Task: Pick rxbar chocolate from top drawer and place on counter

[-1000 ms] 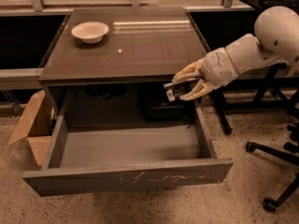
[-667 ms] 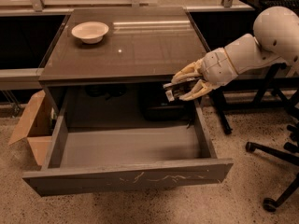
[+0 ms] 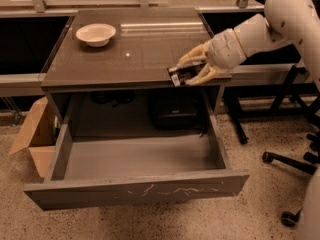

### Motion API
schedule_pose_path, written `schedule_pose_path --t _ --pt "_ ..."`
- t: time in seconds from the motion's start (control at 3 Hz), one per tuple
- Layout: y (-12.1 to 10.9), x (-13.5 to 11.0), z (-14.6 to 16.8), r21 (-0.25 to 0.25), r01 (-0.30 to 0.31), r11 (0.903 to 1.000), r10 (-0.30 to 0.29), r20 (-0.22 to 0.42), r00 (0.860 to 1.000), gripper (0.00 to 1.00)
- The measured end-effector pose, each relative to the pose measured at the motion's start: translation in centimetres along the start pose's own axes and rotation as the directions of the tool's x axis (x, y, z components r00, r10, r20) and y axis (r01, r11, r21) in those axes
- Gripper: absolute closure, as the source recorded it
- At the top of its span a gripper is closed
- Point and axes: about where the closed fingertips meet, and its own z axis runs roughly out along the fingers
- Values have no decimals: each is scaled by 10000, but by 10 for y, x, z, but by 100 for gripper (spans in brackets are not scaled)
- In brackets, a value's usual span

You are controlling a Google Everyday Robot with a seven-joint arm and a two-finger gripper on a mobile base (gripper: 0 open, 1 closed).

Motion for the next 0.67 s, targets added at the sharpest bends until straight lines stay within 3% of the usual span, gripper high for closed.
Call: schedule_pose_path --t 0.33,0.67 --pt "-40 9 -3 622 236 9978 -239 43 9997 100" --pt "-64 20 -1 1260 -14 9920 -1 120 9999 100"
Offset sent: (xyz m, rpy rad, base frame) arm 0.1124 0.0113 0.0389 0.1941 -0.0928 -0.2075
